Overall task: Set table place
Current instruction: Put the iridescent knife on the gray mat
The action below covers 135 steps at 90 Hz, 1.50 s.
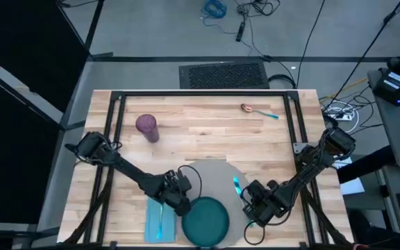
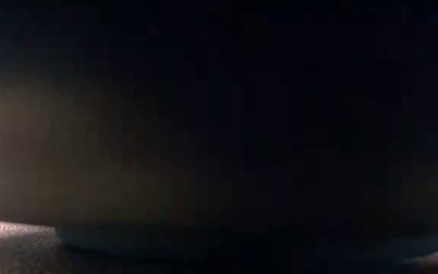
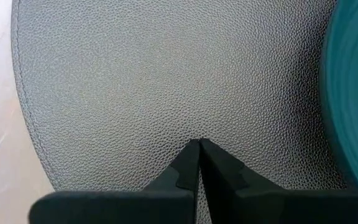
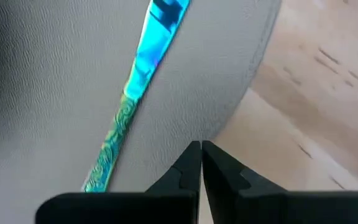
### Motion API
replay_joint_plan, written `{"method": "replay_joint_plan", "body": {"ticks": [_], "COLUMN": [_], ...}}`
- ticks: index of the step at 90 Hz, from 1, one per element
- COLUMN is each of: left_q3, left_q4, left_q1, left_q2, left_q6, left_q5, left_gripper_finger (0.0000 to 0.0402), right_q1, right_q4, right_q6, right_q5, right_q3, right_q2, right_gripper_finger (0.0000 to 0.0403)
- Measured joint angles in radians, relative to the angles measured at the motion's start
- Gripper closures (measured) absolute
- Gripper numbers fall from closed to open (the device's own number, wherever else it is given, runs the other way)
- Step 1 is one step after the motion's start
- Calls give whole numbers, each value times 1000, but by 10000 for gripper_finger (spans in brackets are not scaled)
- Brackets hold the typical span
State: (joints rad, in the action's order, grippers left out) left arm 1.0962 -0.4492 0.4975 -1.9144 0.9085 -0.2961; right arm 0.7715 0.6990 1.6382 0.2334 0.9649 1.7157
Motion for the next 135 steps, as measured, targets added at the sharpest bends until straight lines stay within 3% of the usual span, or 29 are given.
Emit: {"method": "replay_joint_plan", "body": {"ticks": [43,112,135], "left_q3": [0,-2,-1], "left_q4": [-1,-22,-45], "left_q1": [-13,-66,-67], "left_q2": [0,1,1], "left_q6": [-5,-52,-37], "left_q5": [16,20,21], "left_gripper_finger": [401,402,402], "right_q1": [-9,-127,-122], "right_q4": [-156,-76,-72], "right_q6": [-31,-193,-194], "right_q5": [-30,-49,22], "right_q3": [-68,-74,-79], "right_q2": [-7,-8,-88], "right_gripper_finger": [403,403,403]}}
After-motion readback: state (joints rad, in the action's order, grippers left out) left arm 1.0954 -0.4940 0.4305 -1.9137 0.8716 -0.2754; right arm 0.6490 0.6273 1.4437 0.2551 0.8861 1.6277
